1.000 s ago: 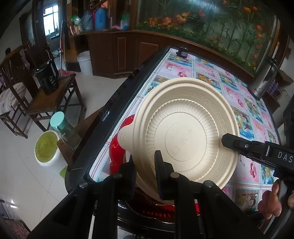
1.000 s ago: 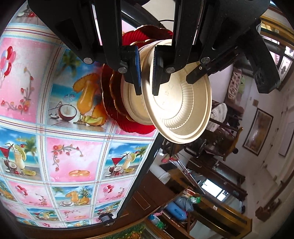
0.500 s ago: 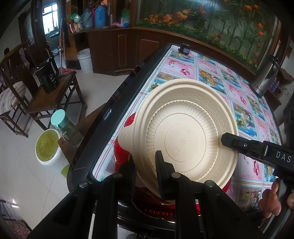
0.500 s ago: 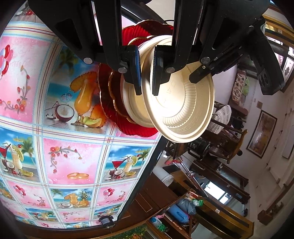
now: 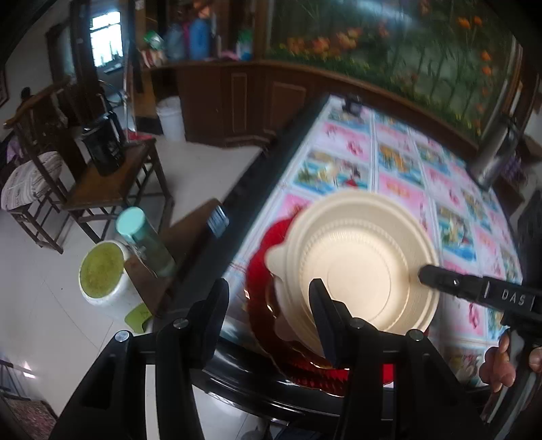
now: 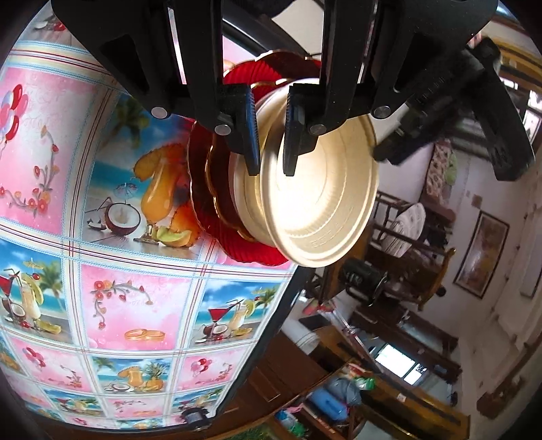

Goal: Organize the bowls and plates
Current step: 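Lower the beige bowl onto the stack and open the right tool, then withdraw the right tool from the stack held by the left tool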

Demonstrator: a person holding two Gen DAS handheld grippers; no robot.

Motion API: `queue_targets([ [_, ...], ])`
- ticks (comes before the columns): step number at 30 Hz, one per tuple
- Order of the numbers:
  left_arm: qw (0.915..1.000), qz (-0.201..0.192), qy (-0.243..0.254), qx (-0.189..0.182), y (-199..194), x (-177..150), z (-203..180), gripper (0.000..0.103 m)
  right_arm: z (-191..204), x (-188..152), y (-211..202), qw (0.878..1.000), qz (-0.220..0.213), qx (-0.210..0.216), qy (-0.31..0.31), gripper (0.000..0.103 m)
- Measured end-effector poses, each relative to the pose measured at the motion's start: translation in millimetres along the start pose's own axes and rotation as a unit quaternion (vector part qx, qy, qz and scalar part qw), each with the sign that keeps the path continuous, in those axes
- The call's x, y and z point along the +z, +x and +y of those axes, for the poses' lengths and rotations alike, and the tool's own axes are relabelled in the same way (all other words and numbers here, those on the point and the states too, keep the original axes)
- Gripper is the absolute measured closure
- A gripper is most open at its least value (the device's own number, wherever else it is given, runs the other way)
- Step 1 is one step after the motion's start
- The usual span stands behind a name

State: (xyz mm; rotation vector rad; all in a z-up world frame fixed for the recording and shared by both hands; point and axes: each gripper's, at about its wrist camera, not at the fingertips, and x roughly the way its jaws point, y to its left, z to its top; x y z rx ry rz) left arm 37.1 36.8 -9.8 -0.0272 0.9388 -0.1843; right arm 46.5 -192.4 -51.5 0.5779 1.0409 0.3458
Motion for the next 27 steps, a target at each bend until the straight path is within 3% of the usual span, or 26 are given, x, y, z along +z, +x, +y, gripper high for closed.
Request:
queue_targets([
  [3,0.9994,-0.031,-0.009,-0.01,-19.0,3.6,2.3,0.049,-10.5,3.8,-28.5,0.999,-0.035,0.012,-0.002,0.089],
  [6,0.9975,-0.061,-0.007,-0.035,-31.8,5.4,-9.7,0.03,-27.4,5.1,-60.1,0.997,-0.082,-0.009,-0.001,0.066],
  [7,0.9969,-0.063,0.002,-0.047,-33.7,5.2,-20.6,0.026,-35.2,4.0,-71.6,0.994,-0.101,-0.036,-0.003,0.066],
  [10,0.995,-0.06,0.035,-0.071,-32.2,2.6,-53.6,0.025,-54.4,-2.8,-92.9,0.988,-0.13,-0.086,-0.005,0.066],
  [15,0.9897,-0.048,0.103,-0.087,-24.2,-5.3,-120.4,0.024,-87.0,-21.7,-120.2,0.98,-0.151,-0.127,0.01,0.066],
  [20,0.9839,-0.09,0.144,-0.055,-31.6,-18.0,-164.5,0.024,-96.2,-39.9,-144.0,0.976,-0.17,-0.138,-0.01,0.066],
  [27,0.9807,-0.133,0.139,-0.037,-43.3,-24.1,-180.1,0.024,-87.8,-58.1,-169.9,0.964,-0.228,-0.131,-0.047,0.066],
])
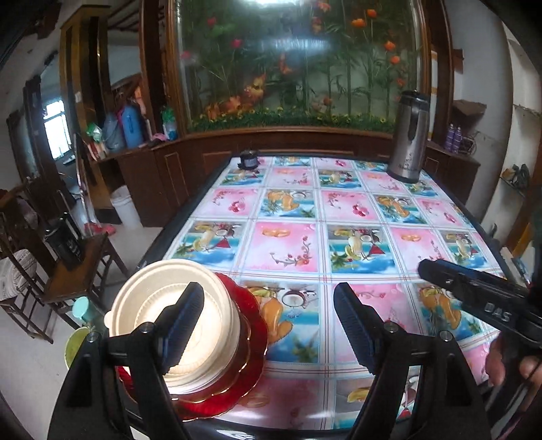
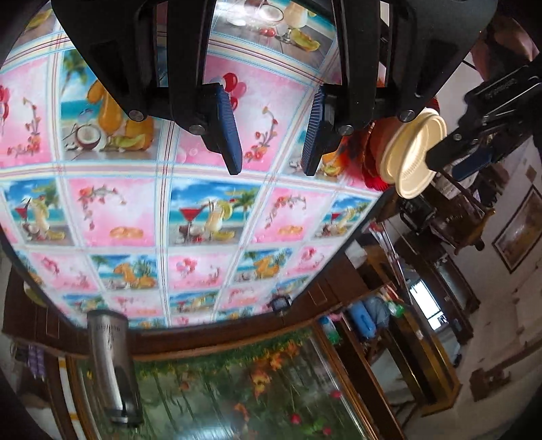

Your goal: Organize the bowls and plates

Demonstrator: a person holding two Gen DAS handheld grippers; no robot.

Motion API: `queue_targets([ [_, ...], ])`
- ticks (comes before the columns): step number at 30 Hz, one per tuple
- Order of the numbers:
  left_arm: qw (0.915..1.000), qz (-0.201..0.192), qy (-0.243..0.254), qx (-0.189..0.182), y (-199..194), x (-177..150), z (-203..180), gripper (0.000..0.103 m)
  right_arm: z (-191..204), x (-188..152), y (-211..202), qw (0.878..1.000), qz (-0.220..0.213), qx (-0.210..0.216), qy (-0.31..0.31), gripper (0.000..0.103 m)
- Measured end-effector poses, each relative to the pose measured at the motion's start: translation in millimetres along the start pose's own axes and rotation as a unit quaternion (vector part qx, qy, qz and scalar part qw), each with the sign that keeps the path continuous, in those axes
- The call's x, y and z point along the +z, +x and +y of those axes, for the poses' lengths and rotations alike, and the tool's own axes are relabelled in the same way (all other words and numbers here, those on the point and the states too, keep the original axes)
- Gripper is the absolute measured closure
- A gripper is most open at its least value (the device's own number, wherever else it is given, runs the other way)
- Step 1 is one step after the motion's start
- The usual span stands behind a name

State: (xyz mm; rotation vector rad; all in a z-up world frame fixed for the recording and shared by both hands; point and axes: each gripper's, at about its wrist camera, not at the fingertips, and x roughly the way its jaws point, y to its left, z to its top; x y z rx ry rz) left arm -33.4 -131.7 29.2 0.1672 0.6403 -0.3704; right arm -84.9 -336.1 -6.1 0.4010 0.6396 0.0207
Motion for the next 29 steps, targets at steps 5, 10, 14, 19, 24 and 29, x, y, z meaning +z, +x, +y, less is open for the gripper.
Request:
queue_targets([
  [5,0.999,-0.009,-0.02,0.039,-10.7,-4.3,12.6,0.024,24.5,-6.1,-14.4,0.997,-0.045,0.039,-0.038,0.066],
  [10,0.996,-0.005,-0.038,0.08,-16.7,-16.5,31.9,0.024,61.7,-25.2,-14.2,0.991,-0.06,0.083,-0.084,0.066],
  [14,0.9942,0.0,-0.058,0.09,-25.2,-27.2,46.4,0.024,84.4,-39.0,-3.7,0.988,-0.041,0.105,-0.104,0.066],
  [19,0.9911,-0.018,-0.077,0.107,-44.8,-37.7,63.7,0.024,113.3,-53.2,0.8,0.983,-0.03,0.124,-0.134,0.066],
  [24,0.9899,-0.026,-0.087,0.109,-56.0,-44.0,76.3,0.024,140.9,-61.0,-0.9,0.977,-0.033,0.128,-0.166,0.066],
  [29,0.9893,-0.028,-0.094,0.108,-55.7,-46.1,85.6,0.021,151.2,-61.0,-0.1,0.978,-0.037,0.119,-0.169,0.066],
])
